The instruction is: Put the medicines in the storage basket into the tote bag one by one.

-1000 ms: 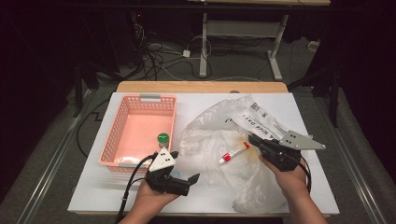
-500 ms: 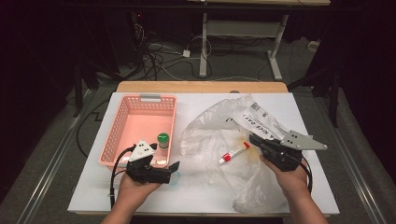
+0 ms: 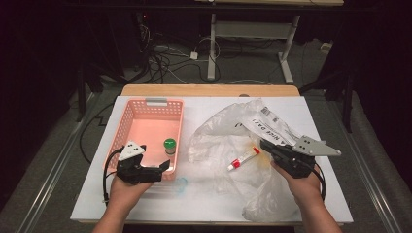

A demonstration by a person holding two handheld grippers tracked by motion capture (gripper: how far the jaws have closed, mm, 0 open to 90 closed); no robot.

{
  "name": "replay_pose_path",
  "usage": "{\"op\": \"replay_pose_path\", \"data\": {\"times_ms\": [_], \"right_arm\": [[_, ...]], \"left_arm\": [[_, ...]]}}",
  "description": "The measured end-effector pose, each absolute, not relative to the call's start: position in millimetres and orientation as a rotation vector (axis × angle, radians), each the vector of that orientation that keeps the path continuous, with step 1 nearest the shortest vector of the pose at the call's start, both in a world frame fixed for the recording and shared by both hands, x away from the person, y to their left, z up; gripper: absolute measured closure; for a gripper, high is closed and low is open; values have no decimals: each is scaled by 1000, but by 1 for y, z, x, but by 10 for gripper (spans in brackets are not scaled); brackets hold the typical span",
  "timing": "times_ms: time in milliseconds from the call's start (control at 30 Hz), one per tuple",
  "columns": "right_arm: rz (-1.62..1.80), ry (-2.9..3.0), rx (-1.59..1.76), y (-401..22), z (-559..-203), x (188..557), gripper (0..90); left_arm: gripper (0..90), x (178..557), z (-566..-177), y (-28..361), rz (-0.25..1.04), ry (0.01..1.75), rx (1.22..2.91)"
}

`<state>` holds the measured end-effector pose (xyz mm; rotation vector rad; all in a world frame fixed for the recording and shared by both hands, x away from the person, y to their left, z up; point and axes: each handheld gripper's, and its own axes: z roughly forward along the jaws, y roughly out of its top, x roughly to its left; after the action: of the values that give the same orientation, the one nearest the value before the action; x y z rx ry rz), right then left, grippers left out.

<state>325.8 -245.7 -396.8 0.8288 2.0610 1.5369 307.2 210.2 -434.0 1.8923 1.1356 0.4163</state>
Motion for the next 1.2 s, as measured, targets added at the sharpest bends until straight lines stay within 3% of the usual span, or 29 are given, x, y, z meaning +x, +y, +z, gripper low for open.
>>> {"op": "replay_pose_path", "data": {"times_ms": [667, 767, 1067, 1200], "right_arm": [[1530, 2064, 826, -245, -397, 326, 900], [1528, 2064, 823, -246, -397, 326, 900], [1533, 2053, 833, -249, -396, 326, 900], [1532, 2053, 834, -248, -396, 326, 900]], "left_arm": [[0, 314, -426, 227, 404, 1179, 1857], [0, 319, -417, 225, 345, 1164, 1811], [8, 347, -405, 209, 404, 1159, 1879], [42, 364, -408, 206, 350, 1206, 1905]]}}
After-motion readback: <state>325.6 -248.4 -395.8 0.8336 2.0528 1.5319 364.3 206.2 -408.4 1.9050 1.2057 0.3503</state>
